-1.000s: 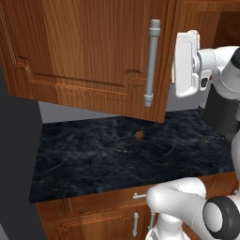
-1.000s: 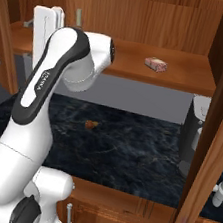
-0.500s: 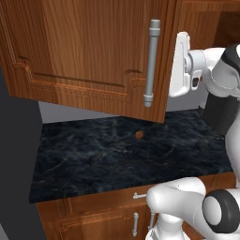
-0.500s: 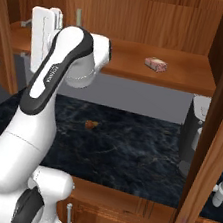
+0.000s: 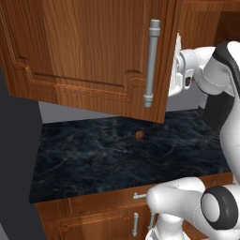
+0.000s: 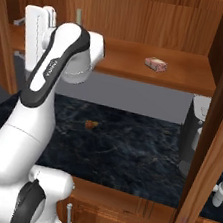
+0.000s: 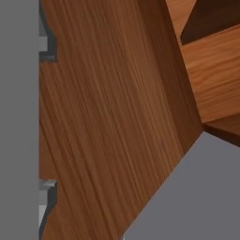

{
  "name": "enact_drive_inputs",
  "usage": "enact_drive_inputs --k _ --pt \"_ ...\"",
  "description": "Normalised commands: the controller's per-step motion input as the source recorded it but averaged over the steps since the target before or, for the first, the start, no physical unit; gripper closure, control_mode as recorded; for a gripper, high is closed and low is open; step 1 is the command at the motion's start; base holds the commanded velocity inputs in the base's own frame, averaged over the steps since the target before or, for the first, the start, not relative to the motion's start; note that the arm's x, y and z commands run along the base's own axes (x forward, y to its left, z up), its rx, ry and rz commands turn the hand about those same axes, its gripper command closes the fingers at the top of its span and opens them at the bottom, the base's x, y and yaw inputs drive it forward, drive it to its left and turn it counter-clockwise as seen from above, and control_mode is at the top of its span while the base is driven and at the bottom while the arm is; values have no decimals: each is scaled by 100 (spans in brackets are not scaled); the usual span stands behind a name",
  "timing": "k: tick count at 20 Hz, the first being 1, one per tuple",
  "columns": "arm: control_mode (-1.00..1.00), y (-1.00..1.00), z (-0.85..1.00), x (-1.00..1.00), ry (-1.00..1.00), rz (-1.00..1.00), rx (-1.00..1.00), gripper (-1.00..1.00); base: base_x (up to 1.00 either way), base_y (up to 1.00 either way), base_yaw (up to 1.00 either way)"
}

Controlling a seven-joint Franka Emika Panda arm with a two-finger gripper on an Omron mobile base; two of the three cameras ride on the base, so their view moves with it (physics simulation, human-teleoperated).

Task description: Pick the bar soap and bar soap from the cabinet and place them on the counter.

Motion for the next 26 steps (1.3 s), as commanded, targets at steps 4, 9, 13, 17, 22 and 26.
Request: enact_drive_inputs --k 4,9,13,17,22,26 --pt "-100 24 0 -6 0 5 0 -100 0 0 0" --pt "-100 29 0 -13 0 3 0 -100 0 0 0" --pt "-100 39 0 -19 -1 2 0 -100 0 0 0" --pt "-100 38 0 -27 -2 1 0 -100 0 0 0" --pt "-100 39 0 -20 -1 1 0 -100 0 0 0" --pt "-100 43 0 -25 -2 1 0 -100 0 0 0"
